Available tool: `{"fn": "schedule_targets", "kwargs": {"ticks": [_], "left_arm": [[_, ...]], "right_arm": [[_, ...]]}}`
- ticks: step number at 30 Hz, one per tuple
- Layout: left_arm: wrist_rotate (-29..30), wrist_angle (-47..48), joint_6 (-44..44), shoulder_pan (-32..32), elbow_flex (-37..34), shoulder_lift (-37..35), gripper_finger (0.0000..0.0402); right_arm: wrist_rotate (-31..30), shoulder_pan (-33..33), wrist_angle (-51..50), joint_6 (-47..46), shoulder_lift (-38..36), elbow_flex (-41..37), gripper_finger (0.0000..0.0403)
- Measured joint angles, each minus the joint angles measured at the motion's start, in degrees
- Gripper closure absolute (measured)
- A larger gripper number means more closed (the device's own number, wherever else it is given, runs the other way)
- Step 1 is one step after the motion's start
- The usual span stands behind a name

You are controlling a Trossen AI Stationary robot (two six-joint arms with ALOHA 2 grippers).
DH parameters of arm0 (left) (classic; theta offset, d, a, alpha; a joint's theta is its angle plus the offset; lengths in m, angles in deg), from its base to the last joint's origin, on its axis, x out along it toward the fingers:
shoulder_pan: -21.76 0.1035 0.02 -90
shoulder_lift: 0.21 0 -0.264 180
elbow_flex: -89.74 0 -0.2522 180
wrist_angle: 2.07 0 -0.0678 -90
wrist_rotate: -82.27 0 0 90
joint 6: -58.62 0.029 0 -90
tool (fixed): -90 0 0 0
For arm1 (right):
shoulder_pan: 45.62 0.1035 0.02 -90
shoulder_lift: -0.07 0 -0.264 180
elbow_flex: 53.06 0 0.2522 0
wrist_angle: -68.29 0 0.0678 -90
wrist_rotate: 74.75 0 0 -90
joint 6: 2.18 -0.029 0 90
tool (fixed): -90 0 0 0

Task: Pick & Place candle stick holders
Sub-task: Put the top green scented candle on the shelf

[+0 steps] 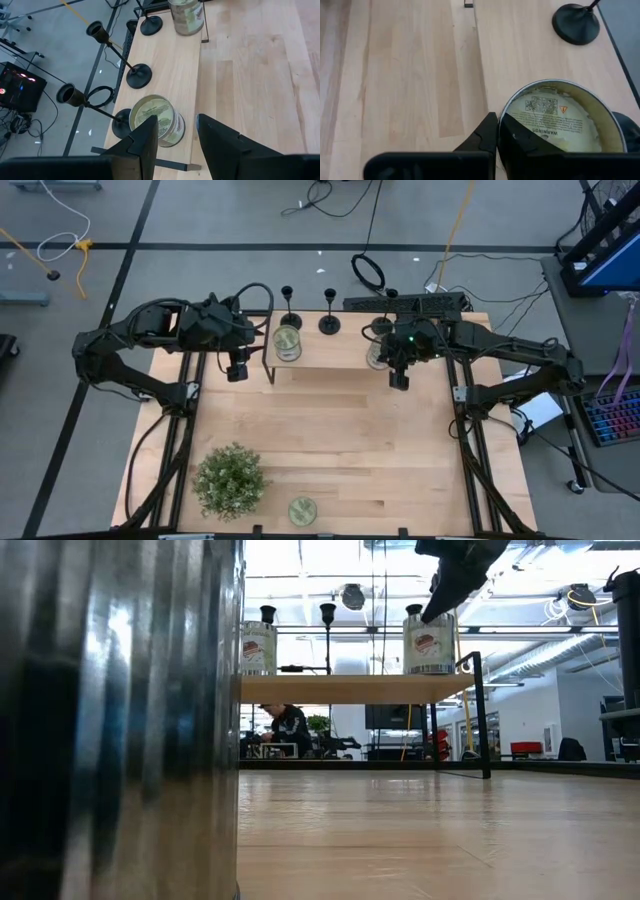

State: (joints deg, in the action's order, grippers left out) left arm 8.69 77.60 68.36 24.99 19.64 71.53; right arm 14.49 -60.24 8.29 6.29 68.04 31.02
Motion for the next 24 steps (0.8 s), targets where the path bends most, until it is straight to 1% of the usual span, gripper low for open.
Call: {"fn": "schedule_targets", "kwargs": {"ticks": [4, 7, 15, 18, 24], "left_arm": [[0.0, 0.0, 0.2, 0.0, 0.0, 0.0, 0.0256], [0.0, 0.0, 0.3, 0.0, 0.0, 0.0, 0.0256], [0.0, 0.0, 0.1, 0.0, 0.0, 0.0, 0.0256], [0.0, 0.0, 0.1, 0.0, 0.0, 0.0, 0.0256], [0.0, 0.0, 0.3, 0.0, 0.0, 0.0, 0.0256]], "right_arm": [[0.2, -1.3, 0.4, 2.8, 0.0, 0.0, 0.0398], [2.3, -2.5, 1.6, 6.1, 0.1, -0.1, 0.0398], [2.5, -4.7, 1.7, 5.7, 0.1, -0.2, 0.0397], [2.4, -5.3, 1.9, 5.7, 0.1, -0.2, 0.0383], [2.5, -6.0, 1.9, 6.2, 0.1, -0.2, 0.0339]]}}
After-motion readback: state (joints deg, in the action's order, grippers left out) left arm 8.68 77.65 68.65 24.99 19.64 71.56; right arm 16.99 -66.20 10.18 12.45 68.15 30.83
